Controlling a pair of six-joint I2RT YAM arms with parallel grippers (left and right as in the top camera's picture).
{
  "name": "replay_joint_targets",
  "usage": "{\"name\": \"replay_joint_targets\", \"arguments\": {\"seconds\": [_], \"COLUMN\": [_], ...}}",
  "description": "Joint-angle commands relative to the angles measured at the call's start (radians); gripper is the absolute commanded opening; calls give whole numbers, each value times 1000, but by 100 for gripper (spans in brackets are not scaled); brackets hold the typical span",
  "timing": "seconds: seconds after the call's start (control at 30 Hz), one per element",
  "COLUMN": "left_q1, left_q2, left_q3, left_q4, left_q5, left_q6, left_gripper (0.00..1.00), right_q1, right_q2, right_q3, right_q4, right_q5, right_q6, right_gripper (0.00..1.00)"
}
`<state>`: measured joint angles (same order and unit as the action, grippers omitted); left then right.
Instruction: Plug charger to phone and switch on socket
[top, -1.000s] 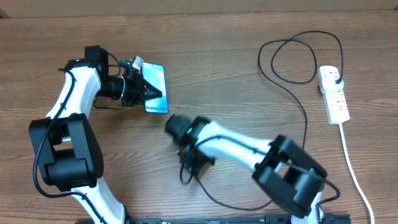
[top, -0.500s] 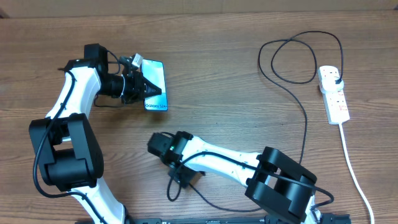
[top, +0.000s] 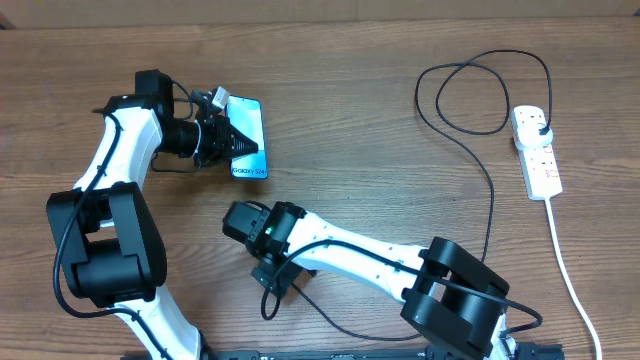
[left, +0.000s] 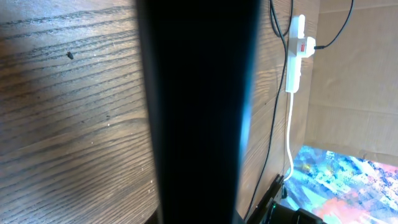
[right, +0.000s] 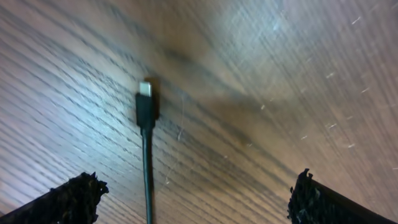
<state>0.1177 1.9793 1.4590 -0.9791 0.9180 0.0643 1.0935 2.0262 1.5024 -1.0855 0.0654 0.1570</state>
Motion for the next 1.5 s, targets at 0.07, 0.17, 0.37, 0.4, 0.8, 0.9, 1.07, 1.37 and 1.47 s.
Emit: {"name": "replay_joint_targets", "arguments": {"seconds": [0.07, 0.17, 0.37, 0.4, 0.8, 0.9, 1.07, 1.37, 1.47], "left_q1": [-7, -7, -7, -7, -7, -7, -7, -8, -9], "left_q2": [-31, -31, -31, -31, -31, -31, -31, -31, -31], "left_q3": [-5, -5, -8, -9, -11, -11, -11, -11, -11], "left_q4": [0, 1, 9, 9, 11, 11, 11, 11, 12], "left_q5": [21, 18, -9, -9, -9, -9, -9, -9, -9], "left_q6": [45, 48, 48, 48, 48, 48, 48, 48, 48], "left_gripper": [4, 4, 4, 4, 4, 4, 4, 4, 4], "right_q1": [-3, -8, -103, -131, -529, -573, -584, -584, -577], "right_q2": [-14, -14, -14, -14, -14, -14, -14, -14, -14], "right_q3": [-141, -177, -183, -186, -188, -188, -188, -188, -188], "right_q4": [106, 129, 76, 75, 45, 40, 72, 183, 183], "right_q5": [-46, -30, 57, 72, 71, 26, -118, -156, -83], "right_q6": [19, 54, 61, 61, 52, 52, 53, 167, 218], "right_gripper": [100, 100, 100, 100, 100, 100, 100, 58, 52]}}
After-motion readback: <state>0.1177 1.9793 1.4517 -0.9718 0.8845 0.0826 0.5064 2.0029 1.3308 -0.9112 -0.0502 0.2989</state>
